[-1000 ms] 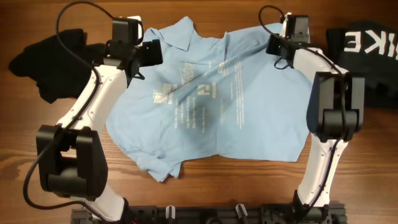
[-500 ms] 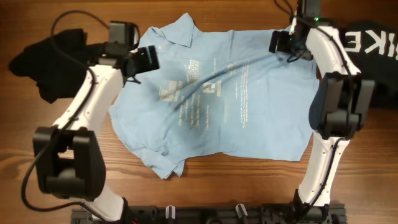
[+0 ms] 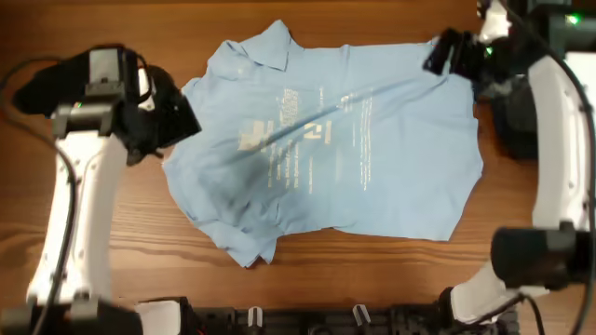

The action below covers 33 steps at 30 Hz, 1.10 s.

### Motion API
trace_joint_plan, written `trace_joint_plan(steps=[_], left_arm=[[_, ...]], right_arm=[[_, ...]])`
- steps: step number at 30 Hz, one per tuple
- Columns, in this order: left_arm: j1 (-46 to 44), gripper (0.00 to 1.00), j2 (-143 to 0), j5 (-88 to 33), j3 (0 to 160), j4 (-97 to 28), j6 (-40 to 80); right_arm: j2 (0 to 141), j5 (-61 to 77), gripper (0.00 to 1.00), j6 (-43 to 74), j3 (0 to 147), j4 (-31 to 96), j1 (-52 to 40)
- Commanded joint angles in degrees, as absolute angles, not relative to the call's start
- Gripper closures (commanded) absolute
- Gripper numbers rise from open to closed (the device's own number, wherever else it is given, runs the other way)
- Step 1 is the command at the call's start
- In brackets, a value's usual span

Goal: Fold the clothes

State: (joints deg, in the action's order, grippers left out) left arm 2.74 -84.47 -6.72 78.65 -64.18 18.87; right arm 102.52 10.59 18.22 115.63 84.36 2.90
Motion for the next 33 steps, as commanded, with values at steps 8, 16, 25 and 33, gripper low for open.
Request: trace_joint_plan(steps=[8,16,25,33], left_arm=[[0.2,0.00,-70.1,-8.3,63.2,-68.8,33.8],[-6.1,0.04,-66.8,-11.9,46.8,-63.2,42.6],[-14.2,0.11,-66.9,-11.7,34.3,-51.5,49.9],[-14.9,0.36,-66.9,-10.4,28.0,-46.5,53.1]], right_arm=[[77.3,0.2,0.00,36.7,91.0,88.3,2.8],[66.9,6.0,0.00,40.5,63.0,76.4,2.8],[67.6,8.8,0.01,40.5,49.2,67.3,2.8],[67.6,8.8,0.02,42.8,42.8,63.0,2.8]])
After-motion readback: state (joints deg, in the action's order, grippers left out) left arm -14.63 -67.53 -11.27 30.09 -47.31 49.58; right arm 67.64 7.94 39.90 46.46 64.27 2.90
